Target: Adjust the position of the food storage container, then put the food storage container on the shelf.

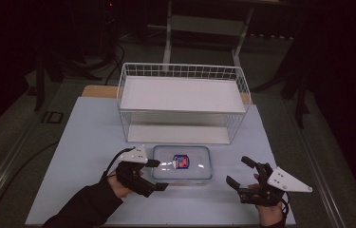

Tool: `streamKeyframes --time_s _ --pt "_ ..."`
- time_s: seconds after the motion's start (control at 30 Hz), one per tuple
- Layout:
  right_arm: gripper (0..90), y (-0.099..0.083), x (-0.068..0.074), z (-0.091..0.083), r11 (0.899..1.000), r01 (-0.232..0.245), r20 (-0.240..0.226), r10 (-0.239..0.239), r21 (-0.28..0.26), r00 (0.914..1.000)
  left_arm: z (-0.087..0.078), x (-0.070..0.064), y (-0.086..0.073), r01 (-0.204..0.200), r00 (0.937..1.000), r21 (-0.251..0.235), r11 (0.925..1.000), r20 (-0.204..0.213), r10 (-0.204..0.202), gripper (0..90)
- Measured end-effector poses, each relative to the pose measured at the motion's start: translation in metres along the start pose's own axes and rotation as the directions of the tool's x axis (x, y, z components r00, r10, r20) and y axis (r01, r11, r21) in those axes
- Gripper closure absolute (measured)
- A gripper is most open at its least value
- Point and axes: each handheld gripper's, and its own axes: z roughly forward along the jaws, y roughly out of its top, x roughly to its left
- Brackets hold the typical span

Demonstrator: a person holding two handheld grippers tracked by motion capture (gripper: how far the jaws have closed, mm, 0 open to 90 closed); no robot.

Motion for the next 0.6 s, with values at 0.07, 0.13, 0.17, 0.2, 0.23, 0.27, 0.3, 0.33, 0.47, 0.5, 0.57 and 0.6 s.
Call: streamKeyframes --time_s 0.07,0.13,0.17,0.2,0.23,0.27,0.3,0.33,0.47,0.5,0.57,0.6 --pt "13.5 0.0 0.001 0.001 1.0 0.006 -0.002 -0.006 0.004 1.0 -0.006 0.007 -0.002 0.033 0.9994 -0.032 0.9989 -0.011 -0.034 6.2" --pt "13.5 0.0 0.002 0.002 1.0 0.008 -0.001 -0.008 0.007 1.0 -0.008 0.009 -0.002 0.046 0.9987 -0.035 0.9983 -0.017 -0.047 4.0" --pt "13.6 0.001 0.002 0.002 1.0 0.009 -0.003 -0.009 0.008 1.0 -0.015 0.02 -0.006 0.102 0.9938 -0.056 0.9932 -0.04 -0.104 4.1" --pt "13.6 0.001 0.002 0.002 1.0 0.009 -0.003 -0.009 0.008 1.0 -0.015 0.02 -0.006 0.102 0.9938 -0.056 0.9932 -0.04 -0.104 4.1" --pt "13.6 0.002 0.003 0.001 1.0 0.011 -0.002 -0.011 0.004 0.9999 -0.017 0.023 -0.007 0.12 0.9912 -0.061 0.9909 -0.048 -0.123 4.1" --pt "13.7 0.003 0.004 0.001 1.0 0.011 -0.002 -0.011 -0.001 0.9999 -0.019 0.027 -0.008 0.138 0.9886 -0.063 0.9884 -0.051 -0.141 4.1" --pt "13.6 0.003 0.005 0.001 1.0 0.015 -0.002 -0.015 -0.002 0.9999 -0.02 0.03 -0.009 0.157 0.9852 -0.063 0.9856 -0.06 -0.161 4.1" --pt "13.5 0.004 0.005 0.001 1.0 0.02 -0.003 -0.02 -0.001 0.9998 -0.023 0.035 -0.011 0.18 0.9795 -0.073 0.9809 -0.078 -0.186 4.1" --pt "12.8 0.005 0.009 0.004 0.999 0.036 -0.003 -0.036 0.006 0.9994 -0.025 0.054 -0.017 0.294 0.9501 -0.082 0.9523 -0.084 -0.3 4.1" --pt "12.7 0.004 0.009 0.005 0.999 0.041 -0.005 -0.041 0.01 0.9992 -0.025 0.058 -0.019 0.315 0.9436 -0.081 0.9455 -0.079 -0.322 4.1" --pt "12.5 0.004 0.01 0.006 0.999 0.048 -0.003 -0.048 0.007 0.9989 -0.022 0.065 -0.021 0.35 0.9313 -0.058 0.9349 -0.086 -0.354 5.4" --pt "12.5 0.005 0.011 0.007 0.999 0.05 -0.001 -0.05 0.011 0.9987 -0.02 0.068 -0.023 0.367 0.9247 -0.037 0.9293 -0.093 -0.369 5.4"
